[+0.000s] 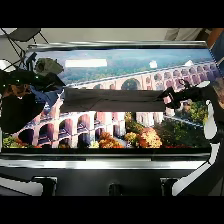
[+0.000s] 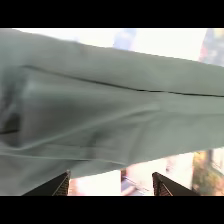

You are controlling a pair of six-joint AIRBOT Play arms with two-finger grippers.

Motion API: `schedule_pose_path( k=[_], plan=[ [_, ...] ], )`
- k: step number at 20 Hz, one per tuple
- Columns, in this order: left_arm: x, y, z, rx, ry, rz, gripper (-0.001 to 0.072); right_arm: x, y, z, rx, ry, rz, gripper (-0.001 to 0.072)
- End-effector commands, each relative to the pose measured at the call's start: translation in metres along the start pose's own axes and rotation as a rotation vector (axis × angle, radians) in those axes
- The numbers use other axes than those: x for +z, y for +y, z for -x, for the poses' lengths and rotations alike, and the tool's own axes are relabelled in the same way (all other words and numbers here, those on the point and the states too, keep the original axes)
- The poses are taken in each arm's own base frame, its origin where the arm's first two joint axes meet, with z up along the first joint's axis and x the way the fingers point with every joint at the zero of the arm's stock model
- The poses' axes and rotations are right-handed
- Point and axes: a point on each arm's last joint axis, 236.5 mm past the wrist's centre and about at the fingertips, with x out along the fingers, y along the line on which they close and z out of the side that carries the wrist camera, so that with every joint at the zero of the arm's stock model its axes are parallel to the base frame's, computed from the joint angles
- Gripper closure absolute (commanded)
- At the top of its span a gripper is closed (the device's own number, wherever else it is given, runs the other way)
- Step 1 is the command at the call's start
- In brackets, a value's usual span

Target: Fold the shirts.

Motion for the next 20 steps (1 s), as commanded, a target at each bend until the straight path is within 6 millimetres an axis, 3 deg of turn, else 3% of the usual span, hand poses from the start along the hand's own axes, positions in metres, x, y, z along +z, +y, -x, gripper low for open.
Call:
schedule_pose_path(
  k=[1, 2, 3, 4, 5, 6, 7, 8, 11, 14, 17, 20],
  plan=[
    [-0.005, -0.051, 0.02, -0.025, -0.037, -0.104, 0.012, 0.006, 0.006, -0.021, 0.006, -0.029, -0.048, 0.0136],
    [-0.009, -0.063, 0.018, -0.035, -0.03, -0.137, 0.0123, 0.008, 0.011, -0.024, 0.008, -0.041, -0.041, 0.0258],
    [-0.015, -0.074, 0.011, -0.045, -0.015, -0.17, 0.0127, 0.006, 0.016, -0.026, 0.012, -0.038, -0.021, 0.053],
    [-0.019, -0.084, 0.002, -0.055, 0.0, -0.204, 0.0128, 0.003, 0.023, -0.024, 0.027, -0.033, -0.007, 0.0666],
    [-0.023, -0.094, -0.011, -0.065, 0.013, -0.238, 0.0135, 0.001, 0.032, -0.018, 0.049, -0.036, 0.032, 0.0666],
    [-0.025, -0.103, -0.026, -0.075, 0.024, -0.256, 0.0271, 0.0, 0.045, -0.006, 0.07, -0.051, 0.088, 0.0668],
    [-0.028, -0.112, -0.044, -0.084, 0.033, -0.268, 0.0531, -0.003, 0.058, 0.009, 0.078, -0.073, 0.139, 0.067],
    [-0.034, -0.122, -0.066, -0.094, 0.047, -0.272, 0.068, -0.007, 0.073, 0.025, 0.087, -0.094, 0.188, 0.067],
    [-0.067, -0.158, -0.14, -0.148, 0.136, -0.202, 0.0678, -0.043, 0.12, 0.076, 0.105, -0.11, 0.326, 0.067],
    [-0.108, -0.185, -0.198, -0.243, 0.246, -0.129, 0.0678, -0.091, 0.166, 0.107, 0.098, -0.125, 0.476, 0.067],
    [-0.111, -0.206, -0.231, -0.345, 0.232, -0.013, 0.0678, -0.141, 0.198, 0.134, 0.076, -0.14, 0.58, 0.0669],
    [-0.117, -0.209, -0.249, -0.364, 0.239, 0.032, 0.0679, -0.187, 0.224, 0.168, 0.101, -0.166, 0.638, 0.0669]
  ],
)
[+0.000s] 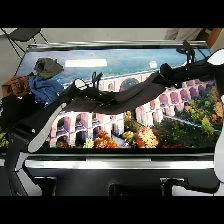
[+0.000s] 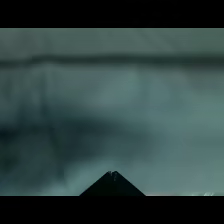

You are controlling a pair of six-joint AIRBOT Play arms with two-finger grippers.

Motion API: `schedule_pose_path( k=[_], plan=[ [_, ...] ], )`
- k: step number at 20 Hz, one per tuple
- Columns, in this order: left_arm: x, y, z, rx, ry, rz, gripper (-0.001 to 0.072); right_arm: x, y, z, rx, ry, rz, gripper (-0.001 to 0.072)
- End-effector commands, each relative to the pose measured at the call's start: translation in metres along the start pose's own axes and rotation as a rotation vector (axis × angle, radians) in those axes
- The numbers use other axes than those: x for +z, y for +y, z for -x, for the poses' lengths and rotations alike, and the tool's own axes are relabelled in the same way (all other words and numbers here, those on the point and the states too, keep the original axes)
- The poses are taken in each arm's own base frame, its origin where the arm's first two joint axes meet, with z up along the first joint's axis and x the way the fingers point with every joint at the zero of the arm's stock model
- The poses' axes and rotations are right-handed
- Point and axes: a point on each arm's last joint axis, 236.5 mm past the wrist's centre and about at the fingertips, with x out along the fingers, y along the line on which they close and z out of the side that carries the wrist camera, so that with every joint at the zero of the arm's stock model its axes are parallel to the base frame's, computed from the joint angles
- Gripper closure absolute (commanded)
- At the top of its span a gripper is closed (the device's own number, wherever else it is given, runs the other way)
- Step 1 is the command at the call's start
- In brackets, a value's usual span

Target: Fold the shirts.

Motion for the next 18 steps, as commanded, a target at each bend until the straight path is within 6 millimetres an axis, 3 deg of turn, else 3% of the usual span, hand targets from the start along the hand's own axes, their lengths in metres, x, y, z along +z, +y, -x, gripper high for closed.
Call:
schedule_pose_path(
  k=[1, 4, 6, 8, 9, 11, 12, 14, 15, 16, 18],
  plan=[
    [-0.008, -0.012, -0.037, -0.091, 0.009, 0.091, 0.0679, -0.025, 0.055, 0.041, 0.01, -0.035, 0.088, 0.0669],
    [-0.027, -0.043, -0.074, -0.177, 0.029, 0.152, 0.0679, -0.034, 0.078, 0.057, 0.039, -0.058, 0.084, 0.0668],
    [-0.033, -0.069, -0.093, -0.261, 0.011, 0.194, 0.0679, -0.036, 0.081, 0.059, 0.045, -0.056, 0.08, 0.0667],
    [-0.029, -0.077, -0.089, -0.29, -0.011, 0.136, 0.0682, -0.029, 0.073, 0.057, 0.02, -0.077, 0.057, 0.0667],
    [-0.019, -0.072, -0.075, -0.265, -0.033, 0.092, 0.0683, -0.025, 0.071, 0.052, 0.023, -0.08, 0.049, 0.0667],
    [0.003, -0.054, -0.026, -0.158, -0.067, -0.014, 0.0683, -0.018, 0.068, 0.033, 0.042, -0.066, 0.028, 0.0667],
    [0.012, -0.043, 0.008, -0.086, -0.082, -0.086, 0.0683, -0.016, 0.069, 0.016, 0.05, -0.05, 0.026, 0.0667],
    [0.041, -0.013, 0.098, 0.128, -0.179, -0.197, 0.0683, -0.018, 0.084, -0.029, 0.089, -0.011, 0.035, 0.0667],
    [0.059, -0.001, 0.154, 0.231, -0.271, -0.217, 0.0682, -0.021, 0.096, -0.054, 0.119, 0.008, 0.036, 0.0667],
    [0.072, 0.002, 0.211, 0.296, -0.37, -0.225, 0.0682, -0.024, 0.109, -0.083, 0.156, 0.022, 0.027, 0.0667],
    [0.079, -0.007, 0.305, 0.335, -0.536, -0.227, 0.0682, -0.035, 0.136, -0.138, 0.245, 0.055, -0.023, 0.0666]
  ],
)
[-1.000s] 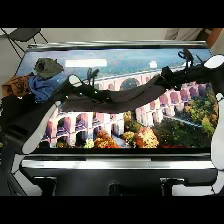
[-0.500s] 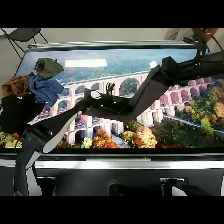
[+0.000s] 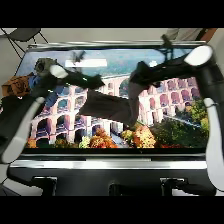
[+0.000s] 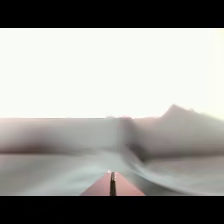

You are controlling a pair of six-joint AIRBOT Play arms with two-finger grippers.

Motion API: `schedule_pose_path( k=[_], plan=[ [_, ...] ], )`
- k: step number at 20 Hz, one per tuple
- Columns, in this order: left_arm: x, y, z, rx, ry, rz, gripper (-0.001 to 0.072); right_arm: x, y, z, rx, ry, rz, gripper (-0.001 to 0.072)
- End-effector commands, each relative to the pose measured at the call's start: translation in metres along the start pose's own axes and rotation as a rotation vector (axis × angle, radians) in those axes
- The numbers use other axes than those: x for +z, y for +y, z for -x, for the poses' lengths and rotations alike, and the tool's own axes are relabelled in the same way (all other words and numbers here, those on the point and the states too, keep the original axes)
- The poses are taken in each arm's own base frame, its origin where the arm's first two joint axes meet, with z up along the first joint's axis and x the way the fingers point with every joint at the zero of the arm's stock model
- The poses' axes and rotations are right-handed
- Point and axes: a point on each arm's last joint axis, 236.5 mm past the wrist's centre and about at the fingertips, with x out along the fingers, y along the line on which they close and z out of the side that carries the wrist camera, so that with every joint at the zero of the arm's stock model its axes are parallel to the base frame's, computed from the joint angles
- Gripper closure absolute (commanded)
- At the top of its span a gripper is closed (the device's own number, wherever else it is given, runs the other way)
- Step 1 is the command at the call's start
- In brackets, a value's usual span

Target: Fold the shirts.

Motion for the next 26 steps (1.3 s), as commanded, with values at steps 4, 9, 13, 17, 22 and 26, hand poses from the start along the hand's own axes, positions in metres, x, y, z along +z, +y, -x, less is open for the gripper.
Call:
schedule_pose_path(
  k=[4, 9, 13, 17, 22, 26],
  plan=[
    [0.066, 0.018, 0.249, 0.275, -0.402, -0.087, 0.0681, -0.023, 0.023, -0.166, 0.187, 0.044, -0.208, 0.0665],
    [0.047, -0.033, 0.3, 0.263, -0.469, -0.164, 0.0681, -0.02, -0.001, -0.2, 0.182, 0.026, -0.31, 0.003],
    [0.036, -0.038, 0.296, 0.257, -0.426, -0.181, 0.068, 0.018, -0.027, -0.122, 0.093, -0.035, -0.161, 0.0045],
    [0.03, -0.026, 0.284, 0.263, -0.391, -0.166, 0.068, 0.003, -0.183, 0.004, -0.443, 0.095, -0.123, 0.0045],
    [0.021, -0.023, 0.269, 0.25, -0.353, -0.154, 0.068, -0.075, -0.234, -0.021, -0.303, 0.283, -0.377, 0.0046],
    [0.017, -0.037, 0.26, 0.22, -0.337, -0.173, 0.068, -0.094, -0.22, -0.091, -0.163, 0.302, -0.409, 0.0046]
  ],
)
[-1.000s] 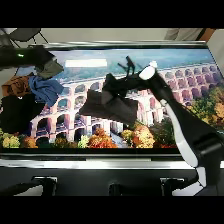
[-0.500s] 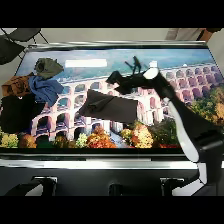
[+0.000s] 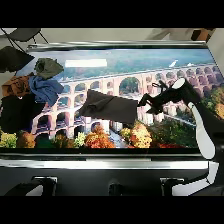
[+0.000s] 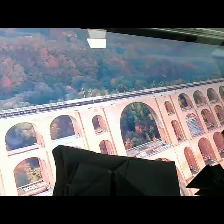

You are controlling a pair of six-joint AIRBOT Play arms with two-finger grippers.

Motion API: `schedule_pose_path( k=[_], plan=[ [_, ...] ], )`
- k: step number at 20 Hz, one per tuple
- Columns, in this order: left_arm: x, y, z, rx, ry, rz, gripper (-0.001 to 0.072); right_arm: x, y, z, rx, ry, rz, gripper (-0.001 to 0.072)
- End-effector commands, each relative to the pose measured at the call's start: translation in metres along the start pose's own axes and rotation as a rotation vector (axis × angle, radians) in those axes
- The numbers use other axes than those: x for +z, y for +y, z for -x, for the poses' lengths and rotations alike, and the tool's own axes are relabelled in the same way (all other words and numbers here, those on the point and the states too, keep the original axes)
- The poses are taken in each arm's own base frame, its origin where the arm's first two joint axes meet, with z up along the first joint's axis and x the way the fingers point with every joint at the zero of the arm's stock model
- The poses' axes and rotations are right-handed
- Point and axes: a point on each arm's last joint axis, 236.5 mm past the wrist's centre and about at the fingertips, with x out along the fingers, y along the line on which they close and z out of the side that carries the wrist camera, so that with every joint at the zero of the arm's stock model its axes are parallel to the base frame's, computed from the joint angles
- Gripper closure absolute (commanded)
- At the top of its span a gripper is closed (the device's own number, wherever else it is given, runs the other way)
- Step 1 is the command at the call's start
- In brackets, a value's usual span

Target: Fold the shirts.

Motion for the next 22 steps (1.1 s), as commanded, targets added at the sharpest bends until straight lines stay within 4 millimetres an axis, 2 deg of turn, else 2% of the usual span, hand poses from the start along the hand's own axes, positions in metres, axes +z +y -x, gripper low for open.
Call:
schedule_pose_path(
  k=[1, 2, 3, 4, 5, 6, 7, 9, 12, 14, 15, 17, 22],
  plan=[
    [-0.004, -0.011, -0.004, -0.029, 0.012, -0.007, 0.068, -0.01, 0.014, -0.048, 0.105, 0.051, -0.025, 0.0046],
    [-0.004, -0.014, -0.004, -0.035, 0.011, -0.008, 0.068, -0.011, 0.02, -0.058, 0.123, 0.057, -0.026, 0.0049],
    [-0.003, -0.016, -0.004, -0.041, 0.005, -0.009, 0.068, -0.011, 0.024, -0.064, 0.135, 0.057, -0.034, 0.0126],
    [0.0, -0.017, -0.005, -0.043, -0.005, -0.008, 0.068, -0.01, 0.027, -0.067, 0.145, 0.051, -0.04, 0.0286],
    [0.003, -0.017, -0.005, -0.043, -0.018, -0.008, 0.068, -0.008, 0.031, -0.066, 0.161, 0.042, -0.04, 0.0552],
    [0.006, -0.017, -0.004, -0.042, -0.033, -0.008, 0.068, -0.003, 0.037, -0.057, 0.184, 0.036, -0.03, 0.0666],
    [0.01, -0.016, -0.005, -0.041, -0.047, -0.007, 0.068, -0.001, 0.048, -0.045, 0.21, 0.035, 0.017, 0.0667],
    [0.013, -0.015, -0.006, -0.039, -0.06, -0.006, 0.068, 0.01, 0.075, 0.001, 0.247, -0.001, 0.116, 0.0669],
    [0.01, -0.012, -0.013, -0.037, -0.045, 0.001, 0.068, 0.019, 0.113, 0.098, 0.296, -0.079, 0.178, 0.0668],
    [0.008, -0.009, -0.018, -0.036, -0.034, 0.007, 0.068, 0.023, 0.121, 0.159, 0.305, -0.162, 0.202, 0.0668],
    [0.007, -0.008, -0.02, -0.035, -0.029, 0.009, 0.068, 0.029, 0.114, 0.184, 0.292, -0.208, 0.188, 0.0668],
    [0.006, -0.007, -0.022, -0.034, -0.026, 0.01, 0.068, 0.04, 0.079, 0.22, 0.233, -0.276, 0.122, 0.0668],
    [0.006, -0.007, -0.022, -0.035, -0.025, 0.01, 0.068, 0.064, -0.05, 0.278, 0.044, -0.417, -0.09, 0.0668]
  ],
)
